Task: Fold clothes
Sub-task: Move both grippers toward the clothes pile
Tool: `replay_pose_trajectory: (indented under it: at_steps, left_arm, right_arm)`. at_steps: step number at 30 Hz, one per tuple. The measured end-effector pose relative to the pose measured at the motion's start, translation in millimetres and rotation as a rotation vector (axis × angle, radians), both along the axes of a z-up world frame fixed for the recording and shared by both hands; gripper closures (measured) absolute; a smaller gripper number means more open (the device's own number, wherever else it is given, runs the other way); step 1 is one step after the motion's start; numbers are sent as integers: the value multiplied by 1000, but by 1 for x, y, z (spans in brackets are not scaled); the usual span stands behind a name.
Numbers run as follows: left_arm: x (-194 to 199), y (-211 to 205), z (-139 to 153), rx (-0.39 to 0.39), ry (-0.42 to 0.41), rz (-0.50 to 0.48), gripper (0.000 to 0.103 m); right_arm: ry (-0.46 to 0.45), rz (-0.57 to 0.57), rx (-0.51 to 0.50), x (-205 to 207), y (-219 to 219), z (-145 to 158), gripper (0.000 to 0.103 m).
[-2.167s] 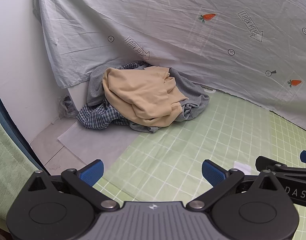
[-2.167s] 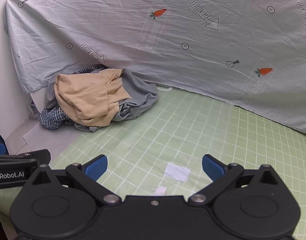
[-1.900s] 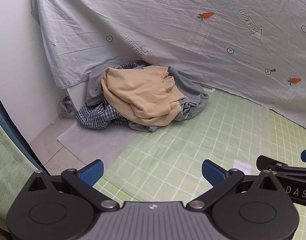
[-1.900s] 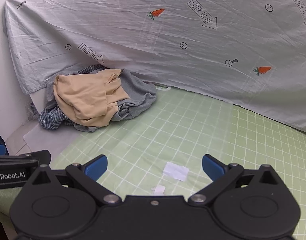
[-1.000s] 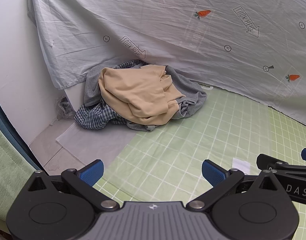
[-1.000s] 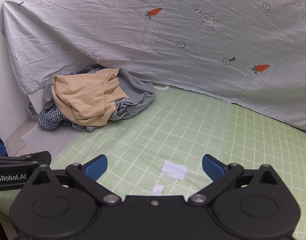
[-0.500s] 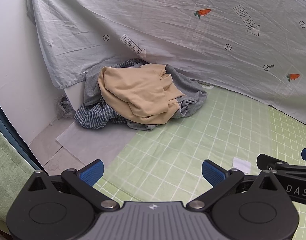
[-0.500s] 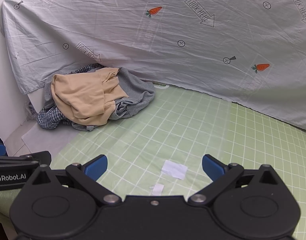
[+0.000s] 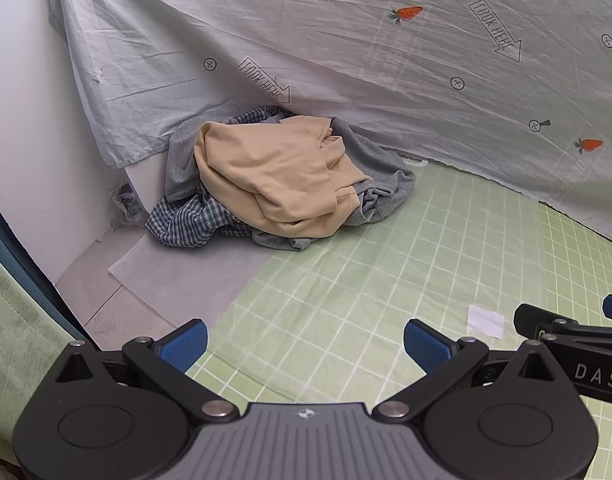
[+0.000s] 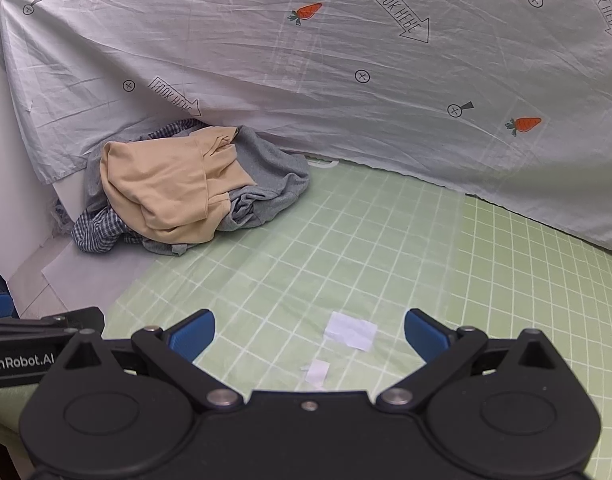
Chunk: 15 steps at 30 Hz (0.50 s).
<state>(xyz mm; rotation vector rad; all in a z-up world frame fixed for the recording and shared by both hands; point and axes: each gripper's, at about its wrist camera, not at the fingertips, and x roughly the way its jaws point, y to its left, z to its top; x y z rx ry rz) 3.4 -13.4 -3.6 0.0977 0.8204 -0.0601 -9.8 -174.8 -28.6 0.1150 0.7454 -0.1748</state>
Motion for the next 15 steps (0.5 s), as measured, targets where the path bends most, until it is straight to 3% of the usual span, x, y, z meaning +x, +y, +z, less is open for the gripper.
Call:
replay_pose_trajectory:
  at_steps: [15]
  left_arm:
    - [33, -2, -14, -44, 77, 6, 0]
  right_arm:
    - [58, -1, -2, 28, -3, -15, 1]
